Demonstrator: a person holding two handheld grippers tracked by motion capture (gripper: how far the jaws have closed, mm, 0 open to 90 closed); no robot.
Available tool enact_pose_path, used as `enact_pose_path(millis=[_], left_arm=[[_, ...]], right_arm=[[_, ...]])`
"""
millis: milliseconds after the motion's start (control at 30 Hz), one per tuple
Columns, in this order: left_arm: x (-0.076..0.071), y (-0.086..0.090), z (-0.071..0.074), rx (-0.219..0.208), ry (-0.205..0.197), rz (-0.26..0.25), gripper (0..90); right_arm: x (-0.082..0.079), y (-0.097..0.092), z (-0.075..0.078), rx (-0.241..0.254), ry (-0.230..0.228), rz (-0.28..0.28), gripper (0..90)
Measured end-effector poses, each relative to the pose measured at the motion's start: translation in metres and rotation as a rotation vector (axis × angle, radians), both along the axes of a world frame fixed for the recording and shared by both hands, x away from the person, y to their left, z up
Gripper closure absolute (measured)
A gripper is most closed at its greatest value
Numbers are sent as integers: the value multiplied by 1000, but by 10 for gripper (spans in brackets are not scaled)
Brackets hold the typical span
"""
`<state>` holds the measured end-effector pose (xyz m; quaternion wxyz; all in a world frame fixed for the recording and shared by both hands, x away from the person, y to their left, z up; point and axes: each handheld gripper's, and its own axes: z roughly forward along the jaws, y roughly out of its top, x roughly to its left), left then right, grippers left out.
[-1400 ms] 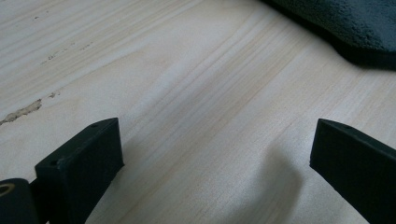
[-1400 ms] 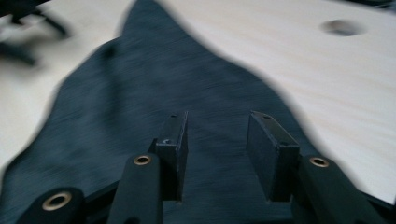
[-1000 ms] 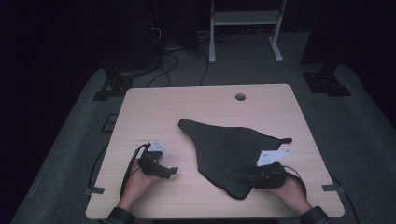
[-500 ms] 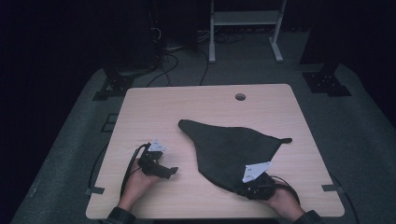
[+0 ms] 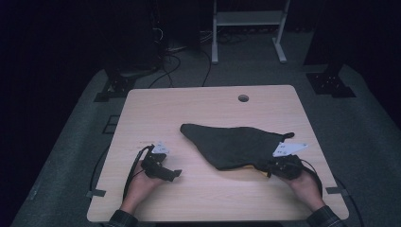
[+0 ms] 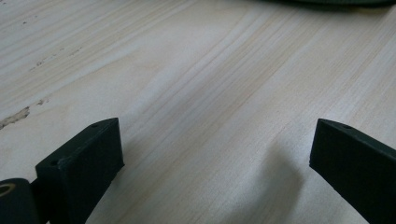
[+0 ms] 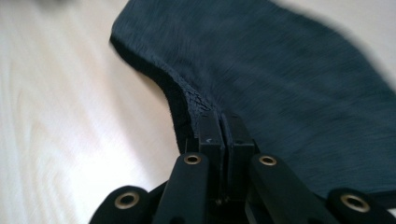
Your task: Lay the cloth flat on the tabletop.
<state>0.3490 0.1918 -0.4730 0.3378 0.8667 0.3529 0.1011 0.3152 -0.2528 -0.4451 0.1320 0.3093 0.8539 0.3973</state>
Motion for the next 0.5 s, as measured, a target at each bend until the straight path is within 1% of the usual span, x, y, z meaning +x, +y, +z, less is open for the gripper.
enact_pose_path(millis=[67, 133, 167, 233, 267, 300, 333, 467, 500], left_arm=[[0, -3, 1, -4, -10, -7, 38], [1, -6, 2, -3, -15, -17, 39], [1, -8, 2, -9, -17, -21, 46], [1, -12, 2, -7, -15, -32, 50], [1, -13, 2, -3, -14, -36, 50], [1, -13, 2, -3, -14, -36, 50], [1, -15, 2, -6, -14, -38, 50], [2, -18, 4, -11, -22, -43, 56], [2, -19, 5, -21, -30, -49, 67]], right_arm=[[4, -6, 8, 28, -26, -29, 875], [9, -12, 15, 41, -63, -58, 875], [12, -16, 18, 50, -71, -72, 875], [18, -24, 21, 52, -90, -106, 876], [22, -29, 22, 49, -93, -125, 876], [22, -29, 22, 49, -93, -125, 876], [30, -39, 19, 47, -97, -170, 877], [44, -58, 14, 25, -77, -258, 877], [47, -63, 13, 27, -73, -282, 877]])
